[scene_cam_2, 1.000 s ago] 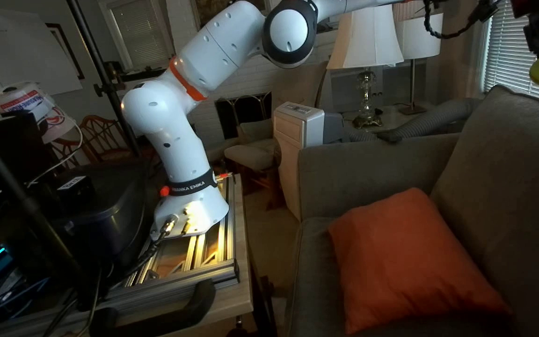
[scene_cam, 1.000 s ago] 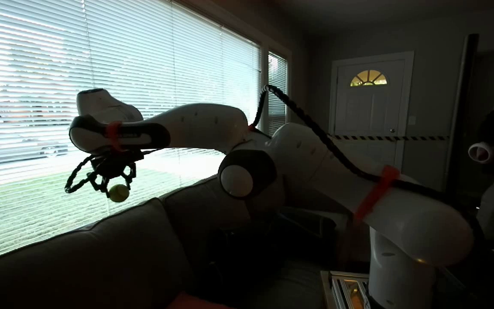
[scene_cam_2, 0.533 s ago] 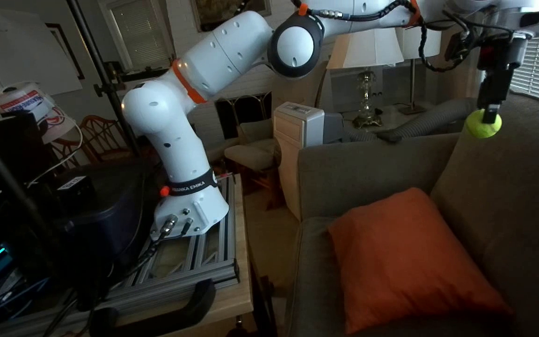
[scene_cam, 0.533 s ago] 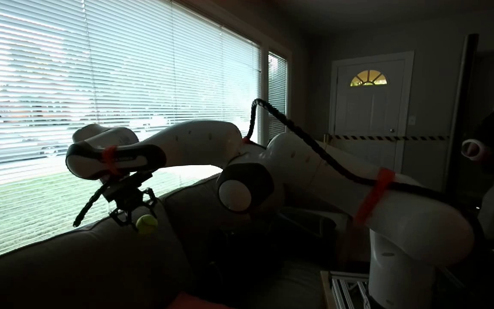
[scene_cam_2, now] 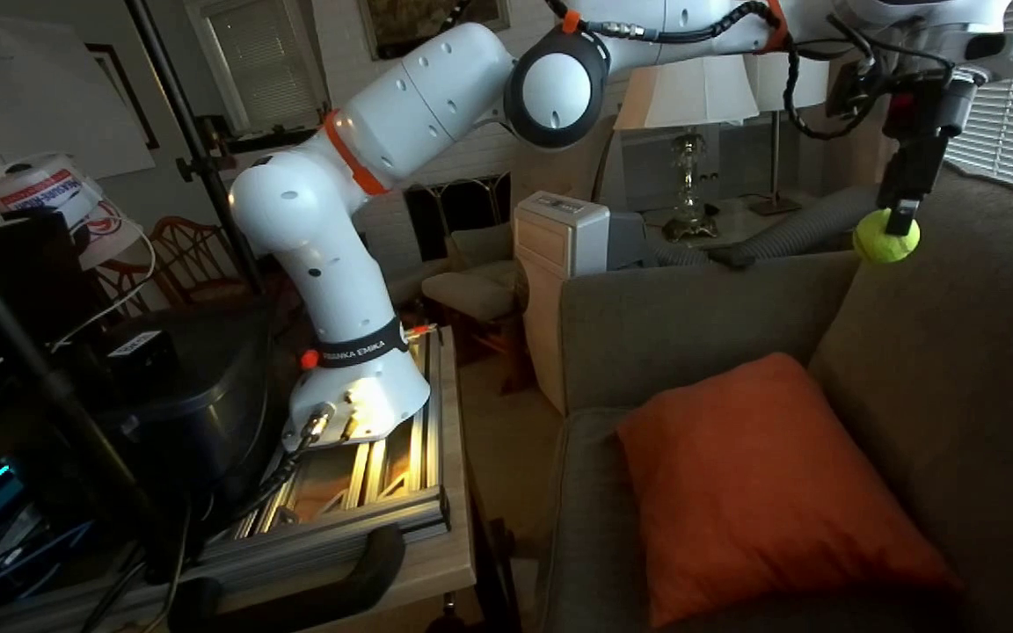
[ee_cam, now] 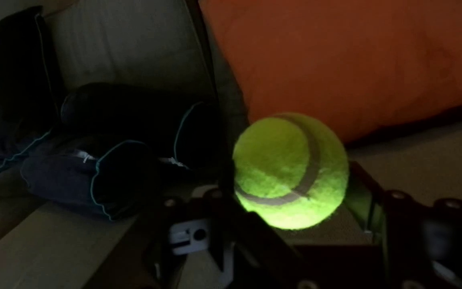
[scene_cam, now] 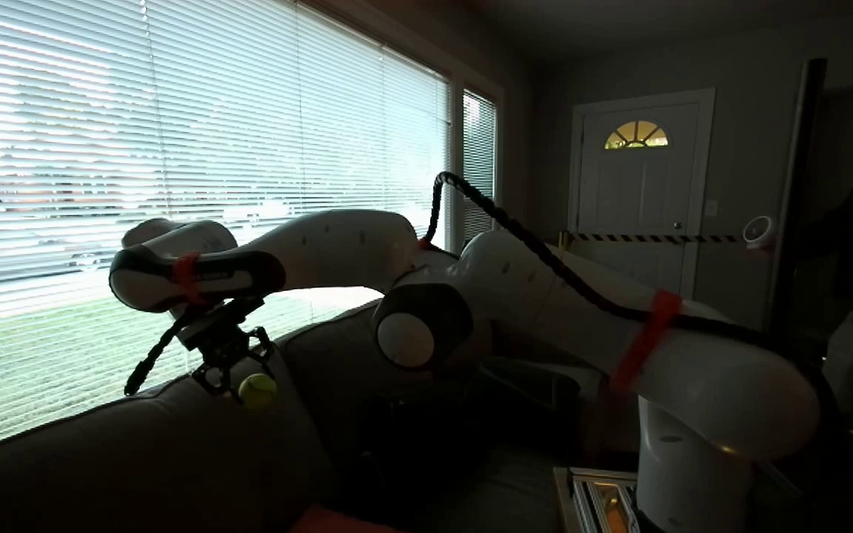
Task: Move the orange pillow to the left then place the tennis ball on top of the orange pillow.
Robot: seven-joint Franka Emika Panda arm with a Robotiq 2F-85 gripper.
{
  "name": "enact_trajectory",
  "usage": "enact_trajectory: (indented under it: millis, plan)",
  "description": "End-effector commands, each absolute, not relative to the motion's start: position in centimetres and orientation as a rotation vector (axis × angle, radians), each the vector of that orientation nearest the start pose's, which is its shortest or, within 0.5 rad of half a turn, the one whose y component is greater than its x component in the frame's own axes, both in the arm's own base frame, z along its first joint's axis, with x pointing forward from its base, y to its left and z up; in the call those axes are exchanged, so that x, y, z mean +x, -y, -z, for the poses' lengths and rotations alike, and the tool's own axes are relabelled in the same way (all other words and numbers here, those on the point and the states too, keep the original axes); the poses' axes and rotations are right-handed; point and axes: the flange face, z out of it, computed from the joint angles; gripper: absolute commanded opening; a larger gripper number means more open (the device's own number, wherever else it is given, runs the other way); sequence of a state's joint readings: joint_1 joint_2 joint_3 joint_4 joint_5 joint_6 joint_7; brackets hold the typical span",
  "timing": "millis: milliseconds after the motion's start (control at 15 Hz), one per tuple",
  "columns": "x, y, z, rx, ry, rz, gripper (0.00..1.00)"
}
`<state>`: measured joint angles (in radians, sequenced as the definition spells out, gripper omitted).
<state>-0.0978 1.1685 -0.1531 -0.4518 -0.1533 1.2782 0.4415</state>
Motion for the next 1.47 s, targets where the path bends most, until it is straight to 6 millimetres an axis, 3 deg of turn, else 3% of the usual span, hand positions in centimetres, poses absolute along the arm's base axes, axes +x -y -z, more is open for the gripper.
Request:
enact_trajectory:
  millis: [0,333,533,933,1200,1267,1400]
  plan:
    - [74.1,11.1,-32.3,-3.233,-0.933,-0.616,0.42]
    - [72.5,6.7,-32.1,-3.149,-0.727,-0.873,0.42]
    - [71.7,5.4,-31.1,-3.122,-0.666,-0.994,0.42]
    - [74.5,3.6,-29.1,-3.296,-0.545,-0.728,0.42]
    - [76.2,2.3,-27.6,-3.306,-0.554,-0.537,0.42]
    - [75.5,2.6,-28.0,-3.29,-0.549,-0.615,0.67]
    - [75.9,2.3,-27.5,-3.298,-0.539,-0.575,0.67]
